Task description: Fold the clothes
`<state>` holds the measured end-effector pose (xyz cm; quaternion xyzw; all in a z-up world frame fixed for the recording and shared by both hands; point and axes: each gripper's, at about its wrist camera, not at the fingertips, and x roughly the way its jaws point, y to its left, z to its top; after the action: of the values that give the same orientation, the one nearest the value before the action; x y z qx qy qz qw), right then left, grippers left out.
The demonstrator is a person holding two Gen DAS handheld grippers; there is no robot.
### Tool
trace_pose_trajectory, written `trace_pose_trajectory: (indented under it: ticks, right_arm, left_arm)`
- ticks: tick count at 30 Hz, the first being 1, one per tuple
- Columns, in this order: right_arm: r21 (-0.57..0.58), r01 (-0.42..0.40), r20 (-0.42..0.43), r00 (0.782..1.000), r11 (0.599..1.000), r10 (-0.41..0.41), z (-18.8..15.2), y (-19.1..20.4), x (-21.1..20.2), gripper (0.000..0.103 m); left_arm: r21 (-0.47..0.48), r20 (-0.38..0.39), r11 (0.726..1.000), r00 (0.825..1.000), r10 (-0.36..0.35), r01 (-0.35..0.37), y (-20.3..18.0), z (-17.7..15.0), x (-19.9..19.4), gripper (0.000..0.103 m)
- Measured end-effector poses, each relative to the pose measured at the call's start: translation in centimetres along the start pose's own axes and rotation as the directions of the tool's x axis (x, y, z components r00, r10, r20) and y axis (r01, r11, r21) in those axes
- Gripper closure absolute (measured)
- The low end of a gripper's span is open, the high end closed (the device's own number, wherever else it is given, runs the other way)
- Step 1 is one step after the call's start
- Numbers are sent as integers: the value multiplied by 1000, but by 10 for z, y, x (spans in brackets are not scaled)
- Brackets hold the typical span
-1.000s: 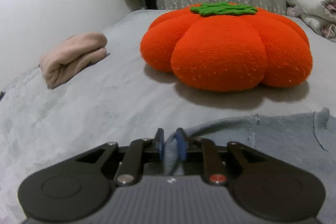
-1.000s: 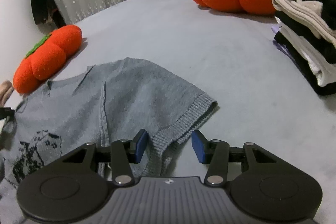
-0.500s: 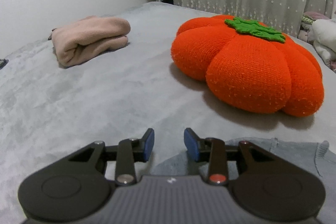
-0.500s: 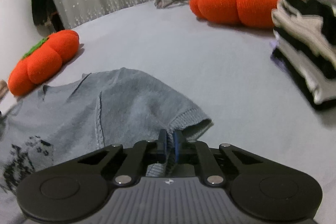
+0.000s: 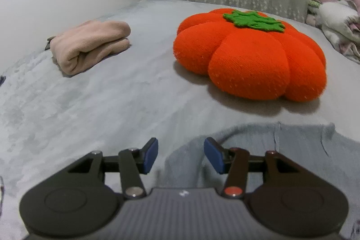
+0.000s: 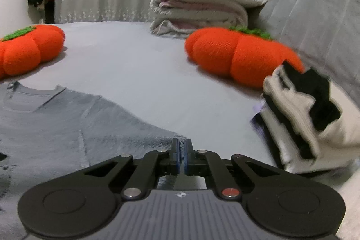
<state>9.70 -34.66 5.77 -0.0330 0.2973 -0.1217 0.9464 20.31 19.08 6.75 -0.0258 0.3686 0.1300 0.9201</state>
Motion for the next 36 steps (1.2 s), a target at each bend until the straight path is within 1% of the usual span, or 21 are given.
trace_pose_trajectory:
  ticks: [2,3,5,9,10,11,12,13,14,15,18,22,25,27,30,32,34,36]
  right_arm:
    - [-1,17,13,1000,1000,-16,4,-4,0,100]
    - [14,12,10,1000,1000,-13,5,-7,1,100]
    - [12,20,11,1000,1000,-20,5,-8,3,100]
    - [16,52,66,996,999,-53,14,-10,-4,101]
    - [15,54,77,996,998,-55,18,-11,-5,101]
    - [13,57,87,995,998,-58,21,-11,-6,101]
    - [10,62,85,994,998,-63,22,-12,-4,101]
    - [11,68,76,995,998,-69,21,-12,0,101]
    - [13,71,63,995,997,-71,20,-12,5,101]
    - [14,72,52,996,997,-73,18,-13,8,101]
    - [9,83,47,995,997,-83,16,-13,16,101]
    - [12,97,84,992,995,-98,24,-12,12,101]
    - [28,102,95,990,994,-104,28,-15,8,101]
    - [16,115,75,990,993,-116,25,-15,14,101]
    - [-27,130,-12,991,991,-131,9,-6,35,101]
    - [-75,145,-59,987,987,-150,-6,4,49,101]
    - [-83,163,-62,984,983,-168,-9,5,53,101]
    - [-52,175,-34,984,983,-176,-1,-2,48,101]
  left_arm:
    - [18,-6,1000,1000,-3,3,1,-6,-10,53]
    - [23,-13,1000,1000,-5,5,2,-10,-14,53]
    - [4,-36,1000,999,-18,18,5,-16,-24,53]
    - [-66,-103,994,990,-95,89,12,-35,-48,53]
    - [-78,-118,991,986,-118,110,12,-40,-55,50]
    - [-91,-128,987,981,-146,135,11,-46,-63,43]
    - [-105,-135,980,974,-180,166,11,-51,-71,40]
    - [-117,-139,975,969,-207,191,10,-56,-79,34]
    - [-124,-143,970,964,-226,209,9,-62,-86,31]
    - [-129,-149,967,959,-240,222,8,-68,-93,31]
    - [-133,-179,962,949,-259,237,4,-85,-104,29]
    - [-121,-225,956,930,-290,269,-5,-107,-114,29]
    - [-87,-240,955,924,-296,284,-13,-118,-120,29]
    - [-65,-245,955,923,-297,290,-16,-123,-123,29]
    - [-42,-244,963,932,-270,268,-16,-127,-121,28]
    - [-59,-261,960,924,-278,273,-14,-129,-120,28]
    - [-74,-253,952,917,-307,298,-10,-128,-125,28]
    - [-56,-239,949,919,-314,310,-9,-128,-130,27]
